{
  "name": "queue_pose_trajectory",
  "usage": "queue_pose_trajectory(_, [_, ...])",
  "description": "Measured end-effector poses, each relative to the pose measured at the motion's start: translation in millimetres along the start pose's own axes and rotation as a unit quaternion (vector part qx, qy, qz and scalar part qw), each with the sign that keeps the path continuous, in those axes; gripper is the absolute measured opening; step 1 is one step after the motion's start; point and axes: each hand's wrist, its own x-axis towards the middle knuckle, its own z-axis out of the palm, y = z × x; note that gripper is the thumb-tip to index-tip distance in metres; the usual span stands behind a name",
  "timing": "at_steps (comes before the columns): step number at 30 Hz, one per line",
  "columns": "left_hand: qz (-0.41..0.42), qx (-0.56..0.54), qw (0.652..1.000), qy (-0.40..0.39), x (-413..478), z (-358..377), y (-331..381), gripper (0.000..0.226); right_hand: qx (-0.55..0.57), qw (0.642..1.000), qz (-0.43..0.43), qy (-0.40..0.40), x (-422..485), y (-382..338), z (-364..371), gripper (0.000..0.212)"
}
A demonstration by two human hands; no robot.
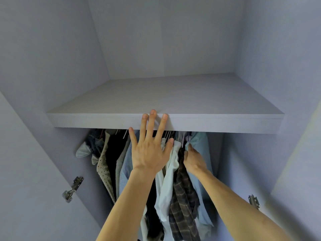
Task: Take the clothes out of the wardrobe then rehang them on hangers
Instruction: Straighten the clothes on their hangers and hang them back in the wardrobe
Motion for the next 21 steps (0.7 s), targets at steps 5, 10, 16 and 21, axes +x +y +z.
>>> queue_pose_trajectory(5, [-0.077,-0.067,0.993,-0.064,-48,-10,-22,0.061,0.011,0.999,-0.006,0.031,-59,17,-11,0.051])
queue_pose_trajectory(10, [-0.196,-0.066,0.973,-0.104,-171,-21,-78,0.065,0.132,0.987,-0.089,0.025,-147,-2,4,0.035])
queue_pose_trajectory(16, [-0.425,-0.003,0.891,-0.159,-400,-74,-120,0.08,0.129,0.935,-0.295,-0.147,-275,-100,63,0.024])
queue_pose_trajectory(21, [-0.638,0.008,0.751,-0.171,-618,-156,-85,0.072,0.06,0.806,-0.513,-0.29,-424,-169,126,0.024])
